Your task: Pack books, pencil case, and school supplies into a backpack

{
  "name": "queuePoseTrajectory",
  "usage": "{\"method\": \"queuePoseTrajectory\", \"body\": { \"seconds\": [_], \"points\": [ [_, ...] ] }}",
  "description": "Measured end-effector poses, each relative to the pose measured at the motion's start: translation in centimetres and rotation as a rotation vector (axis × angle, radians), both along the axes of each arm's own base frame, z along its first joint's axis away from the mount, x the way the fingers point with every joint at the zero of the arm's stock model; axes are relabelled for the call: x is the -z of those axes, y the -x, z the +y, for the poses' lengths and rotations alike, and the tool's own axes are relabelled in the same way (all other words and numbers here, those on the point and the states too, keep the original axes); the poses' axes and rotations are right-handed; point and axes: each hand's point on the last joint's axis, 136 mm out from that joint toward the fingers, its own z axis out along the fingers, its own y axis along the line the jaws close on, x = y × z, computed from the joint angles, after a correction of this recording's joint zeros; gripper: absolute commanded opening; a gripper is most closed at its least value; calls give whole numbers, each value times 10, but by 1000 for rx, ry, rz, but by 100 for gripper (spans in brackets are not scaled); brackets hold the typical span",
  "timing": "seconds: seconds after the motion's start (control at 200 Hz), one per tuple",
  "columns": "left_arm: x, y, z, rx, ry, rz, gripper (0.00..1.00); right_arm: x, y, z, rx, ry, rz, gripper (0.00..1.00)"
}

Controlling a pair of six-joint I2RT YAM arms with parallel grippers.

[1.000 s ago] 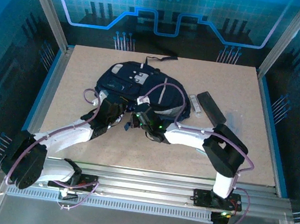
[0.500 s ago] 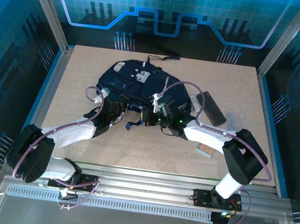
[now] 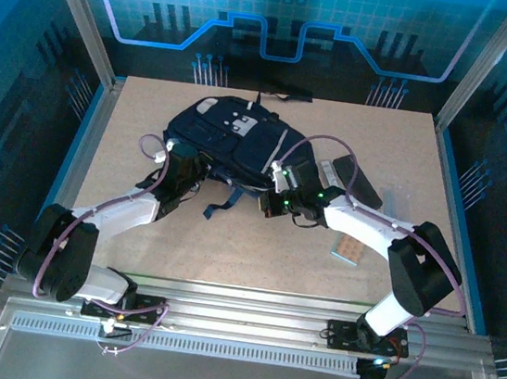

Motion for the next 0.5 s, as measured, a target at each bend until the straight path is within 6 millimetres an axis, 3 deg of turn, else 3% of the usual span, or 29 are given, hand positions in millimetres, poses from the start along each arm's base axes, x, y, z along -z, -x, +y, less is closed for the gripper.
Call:
{"method": "queuePoseTrajectory", "body": {
  "seconds": [0.12,0.27,0.34,0.4,0.5],
  "points": [
    [-2,0,-3,10,7,-3,0,-9,1,7,-13,-16,-21,3],
    [-2,4,-17,35,11,-3,0,-22,14,40,-64,-74,-68,33],
    [-3,8,-27,53,15,-4,0,-28,19,56,-80,-115,-85,40],
    [-3,10,-33,62,22,-3,0,-30,16,65,-72,-140,-95,46],
    [-6,13,-38,70,30,-7,0,-23,1,69,-21,-139,-113,47]
  ]
}}
